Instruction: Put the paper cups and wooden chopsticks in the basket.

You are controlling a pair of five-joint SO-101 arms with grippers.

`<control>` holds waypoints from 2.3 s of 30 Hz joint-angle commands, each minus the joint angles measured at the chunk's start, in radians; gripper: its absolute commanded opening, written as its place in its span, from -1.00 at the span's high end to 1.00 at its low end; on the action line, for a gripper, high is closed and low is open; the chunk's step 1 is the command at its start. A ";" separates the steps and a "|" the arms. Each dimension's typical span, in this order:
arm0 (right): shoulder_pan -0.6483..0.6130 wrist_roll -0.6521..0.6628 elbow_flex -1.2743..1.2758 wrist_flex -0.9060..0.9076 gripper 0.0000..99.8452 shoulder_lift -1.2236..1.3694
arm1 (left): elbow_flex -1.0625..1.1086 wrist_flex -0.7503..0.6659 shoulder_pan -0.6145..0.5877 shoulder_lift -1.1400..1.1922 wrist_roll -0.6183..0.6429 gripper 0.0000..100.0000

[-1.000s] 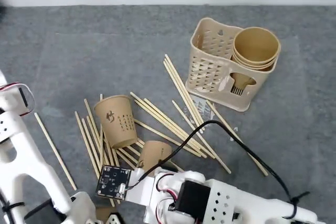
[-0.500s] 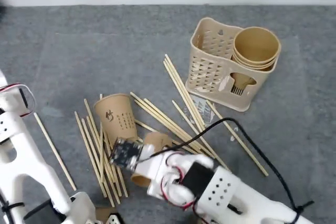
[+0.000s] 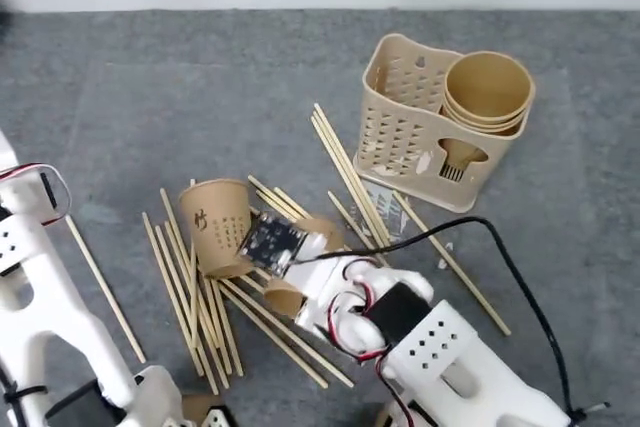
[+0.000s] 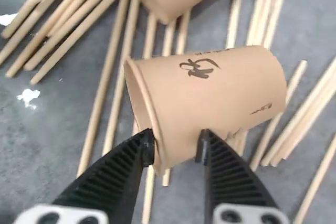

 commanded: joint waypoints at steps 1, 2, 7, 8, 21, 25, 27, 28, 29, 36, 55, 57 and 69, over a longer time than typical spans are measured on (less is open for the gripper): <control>0.050 0.011 -0.040 -0.021 0.75 -0.031 | -0.008 -0.017 0.002 -0.032 -0.009 0.98; 0.059 0.011 -0.055 -0.016 0.75 -0.031 | -0.008 -0.017 0.002 -0.034 -0.009 0.98; 0.104 0.009 -0.130 -0.015 0.81 -0.030 | -0.008 -0.015 0.002 -0.034 -0.009 0.98; 0.111 0.009 -0.144 -0.015 0.84 -0.028 | -0.008 -0.015 0.002 -0.034 -0.009 0.98; -0.108 -0.025 -0.172 0.180 0.32 -0.024 | -0.008 -0.015 0.002 -0.028 -0.009 0.98; -0.108 -0.023 -0.123 0.051 0.31 -0.022 | -0.008 -0.015 0.003 -0.028 -0.009 0.98; -0.108 0.006 -0.091 0.004 0.31 -0.022 | -0.007 -0.015 0.003 -0.028 -0.009 0.98; -0.108 0.023 -0.069 -0.022 0.31 -0.022 | -0.005 -0.015 0.003 -0.028 -0.009 0.98; -0.108 0.035 -0.048 -0.054 0.31 -0.022 | 0.001 -0.018 0.003 -0.028 -0.009 0.98; -0.067 0.089 0.061 -0.189 0.31 -0.022 | 0.008 -0.018 0.003 -0.028 -0.009 0.98; 0.166 0.209 0.209 -0.483 0.80 -0.033 | 0.008 -0.017 0.005 -0.028 -0.009 0.98; 0.182 0.209 0.196 -0.481 0.80 -0.033 | 0.008 -0.017 0.005 -0.028 -0.009 0.98; 0.280 0.206 0.021 -0.472 0.95 -0.033 | 0.008 -0.017 0.005 -0.028 -0.009 0.98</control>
